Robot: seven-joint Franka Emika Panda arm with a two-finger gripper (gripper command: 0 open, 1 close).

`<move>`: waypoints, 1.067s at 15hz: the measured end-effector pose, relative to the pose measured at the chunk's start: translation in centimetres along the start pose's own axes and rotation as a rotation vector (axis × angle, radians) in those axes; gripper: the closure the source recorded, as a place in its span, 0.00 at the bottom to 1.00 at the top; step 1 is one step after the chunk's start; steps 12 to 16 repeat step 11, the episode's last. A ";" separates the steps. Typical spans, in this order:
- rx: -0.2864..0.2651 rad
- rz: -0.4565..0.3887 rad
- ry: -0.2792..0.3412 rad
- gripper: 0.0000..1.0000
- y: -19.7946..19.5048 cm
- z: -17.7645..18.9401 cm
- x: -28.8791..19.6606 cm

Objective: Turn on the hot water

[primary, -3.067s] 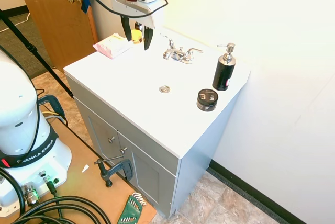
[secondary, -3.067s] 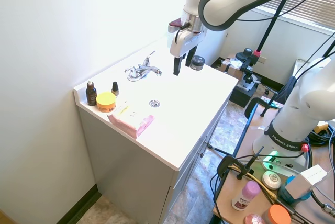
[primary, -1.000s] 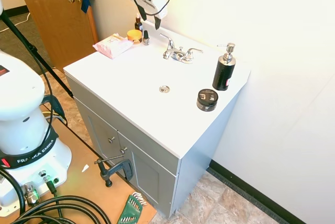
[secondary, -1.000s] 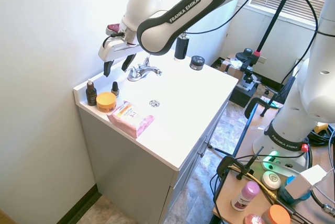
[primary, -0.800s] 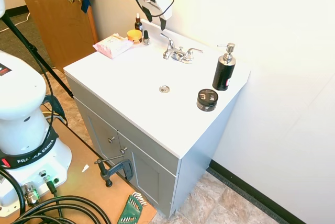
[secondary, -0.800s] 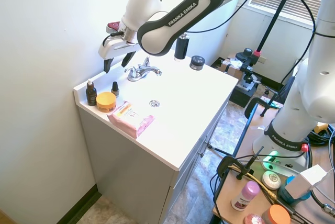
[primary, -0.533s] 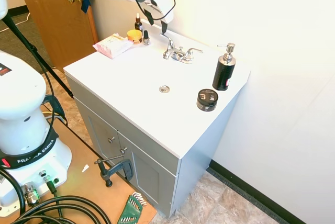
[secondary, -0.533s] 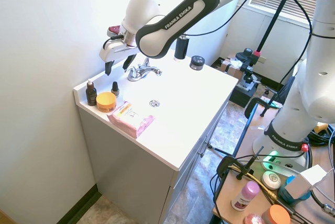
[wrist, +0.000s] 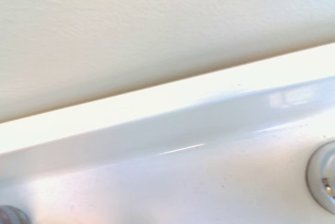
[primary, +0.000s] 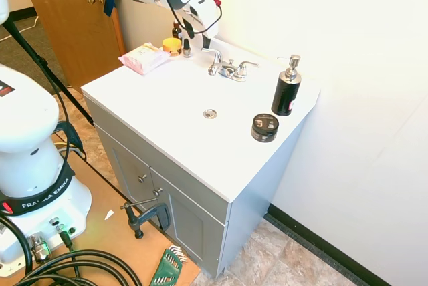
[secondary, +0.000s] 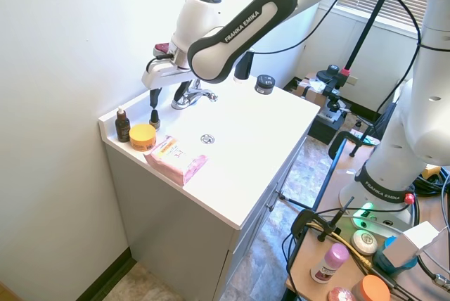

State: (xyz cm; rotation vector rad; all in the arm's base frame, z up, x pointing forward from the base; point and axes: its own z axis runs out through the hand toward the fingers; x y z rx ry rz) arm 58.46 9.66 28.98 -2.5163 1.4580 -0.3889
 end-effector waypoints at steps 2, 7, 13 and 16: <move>-0.002 0.018 0.011 0.00 1.1 -0.1 1.0; 0.008 0.042 -0.019 0.00 2.7 -1.2 1.4; 0.018 0.037 -0.100 0.00 5.2 -3.4 -0.4; 0.018 0.037 -0.100 0.00 5.2 -3.4 -0.4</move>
